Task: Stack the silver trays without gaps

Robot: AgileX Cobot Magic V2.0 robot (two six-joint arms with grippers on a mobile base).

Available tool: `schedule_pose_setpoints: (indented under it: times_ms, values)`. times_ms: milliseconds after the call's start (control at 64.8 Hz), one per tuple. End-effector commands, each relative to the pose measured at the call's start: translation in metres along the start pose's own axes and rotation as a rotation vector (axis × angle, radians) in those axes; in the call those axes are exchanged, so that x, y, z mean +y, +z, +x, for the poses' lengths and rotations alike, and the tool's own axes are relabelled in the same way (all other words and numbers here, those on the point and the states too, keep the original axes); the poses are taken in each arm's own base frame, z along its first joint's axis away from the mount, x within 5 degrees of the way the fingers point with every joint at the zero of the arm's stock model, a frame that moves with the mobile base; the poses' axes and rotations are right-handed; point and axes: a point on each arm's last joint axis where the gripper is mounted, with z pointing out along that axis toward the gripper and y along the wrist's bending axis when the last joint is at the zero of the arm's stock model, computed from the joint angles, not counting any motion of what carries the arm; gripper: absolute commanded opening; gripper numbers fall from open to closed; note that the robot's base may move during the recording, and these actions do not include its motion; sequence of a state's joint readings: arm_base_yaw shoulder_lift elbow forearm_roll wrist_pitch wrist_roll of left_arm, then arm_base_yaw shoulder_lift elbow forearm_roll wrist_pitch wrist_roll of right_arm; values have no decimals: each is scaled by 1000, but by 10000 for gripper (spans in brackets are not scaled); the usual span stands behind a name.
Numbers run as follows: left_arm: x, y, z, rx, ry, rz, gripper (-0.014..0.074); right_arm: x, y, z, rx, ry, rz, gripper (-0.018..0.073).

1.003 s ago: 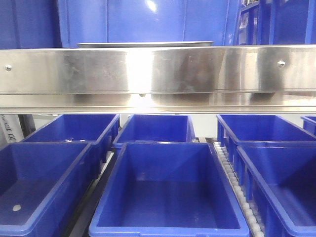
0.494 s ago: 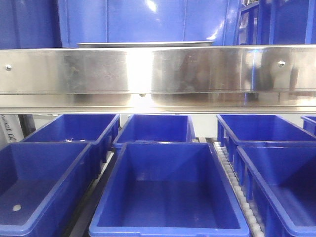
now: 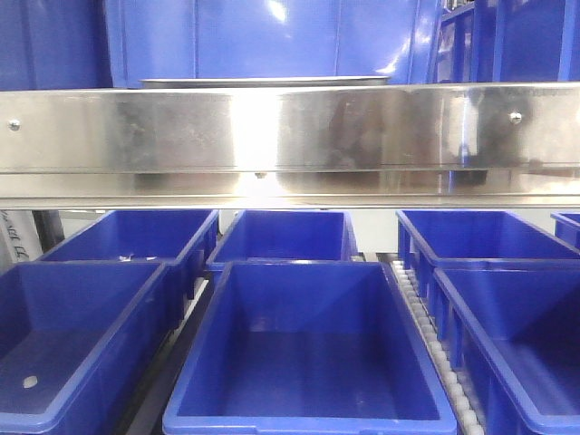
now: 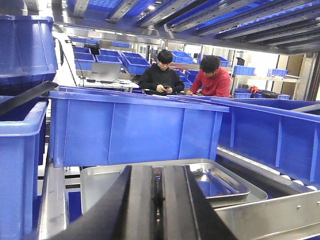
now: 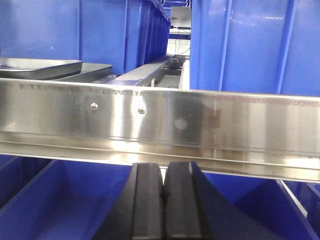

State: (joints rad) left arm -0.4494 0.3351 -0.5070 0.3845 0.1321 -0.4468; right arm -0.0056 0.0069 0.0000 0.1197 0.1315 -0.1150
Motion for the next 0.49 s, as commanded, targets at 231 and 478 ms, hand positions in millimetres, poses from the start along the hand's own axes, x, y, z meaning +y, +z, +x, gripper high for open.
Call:
schedule_pose_setpoints:
  times_ms: [231, 478]
  values:
    - [-1, -1, -2, -17, 1, 13, 4, -1, -1, -3, -33, -9, 10, -70]
    - [-1, -1, -2, -17, 1, 13, 4, -1, -1, -3, -33, -9, 10, -70]
